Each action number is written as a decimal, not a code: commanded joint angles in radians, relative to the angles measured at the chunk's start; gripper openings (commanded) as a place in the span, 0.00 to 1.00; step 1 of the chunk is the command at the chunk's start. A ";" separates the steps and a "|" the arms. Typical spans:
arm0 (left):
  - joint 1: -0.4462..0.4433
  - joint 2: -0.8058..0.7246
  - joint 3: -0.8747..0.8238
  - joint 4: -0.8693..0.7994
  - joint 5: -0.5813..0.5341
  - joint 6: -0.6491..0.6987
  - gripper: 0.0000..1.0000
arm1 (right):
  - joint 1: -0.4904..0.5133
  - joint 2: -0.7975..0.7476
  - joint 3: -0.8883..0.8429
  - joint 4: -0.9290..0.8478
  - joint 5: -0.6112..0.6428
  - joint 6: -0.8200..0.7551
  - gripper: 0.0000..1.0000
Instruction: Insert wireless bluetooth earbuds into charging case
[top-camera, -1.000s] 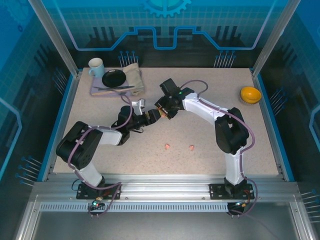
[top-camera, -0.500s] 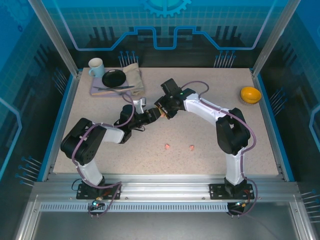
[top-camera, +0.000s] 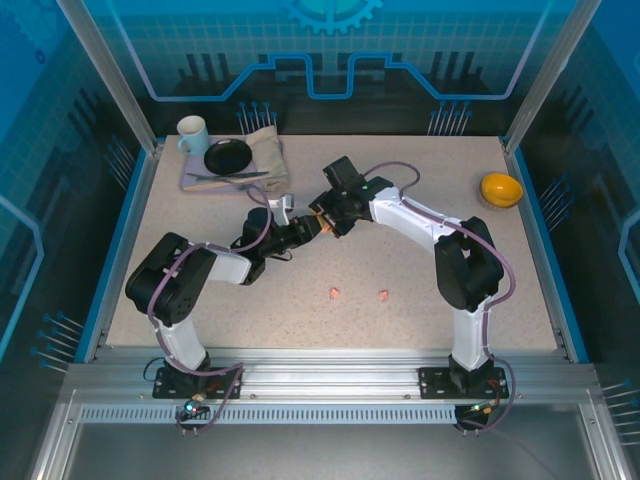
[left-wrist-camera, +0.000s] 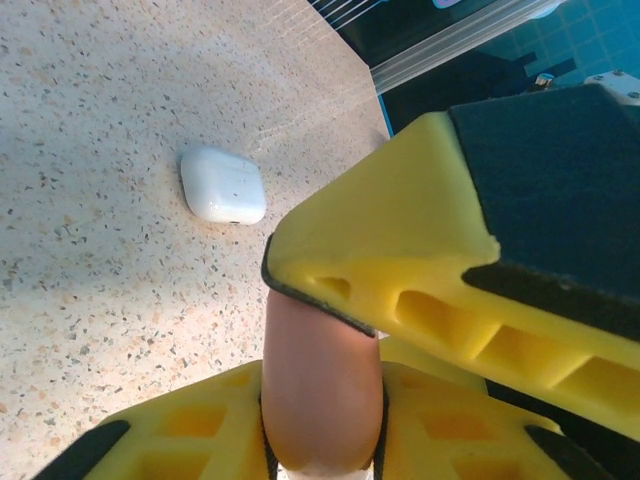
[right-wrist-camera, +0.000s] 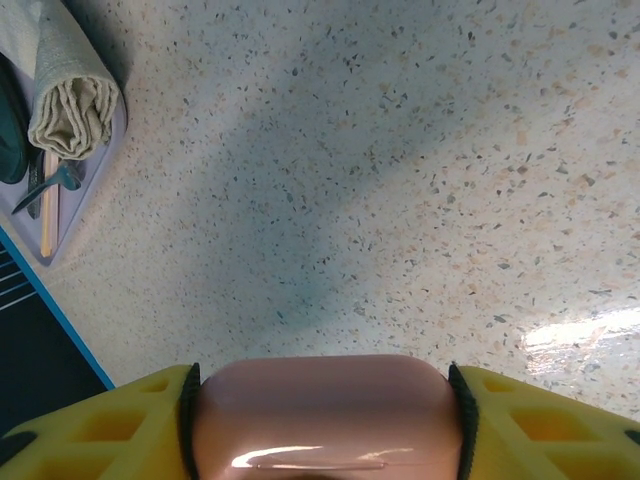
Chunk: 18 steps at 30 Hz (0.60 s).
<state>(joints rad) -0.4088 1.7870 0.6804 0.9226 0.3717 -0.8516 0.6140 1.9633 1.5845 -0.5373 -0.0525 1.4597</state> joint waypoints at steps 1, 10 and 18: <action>-0.010 0.006 0.035 0.041 0.006 0.004 0.20 | -0.002 -0.038 -0.008 0.008 -0.020 0.012 0.43; -0.004 -0.091 0.086 -0.185 0.099 0.099 0.09 | -0.105 -0.198 -0.108 0.071 0.038 -0.105 0.78; 0.065 -0.158 0.233 -0.541 0.384 0.257 0.09 | -0.269 -0.384 -0.331 0.305 -0.259 -0.662 0.79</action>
<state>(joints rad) -0.3702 1.6680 0.8593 0.5415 0.5987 -0.6926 0.3656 1.6157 1.3216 -0.3462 -0.1444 1.0916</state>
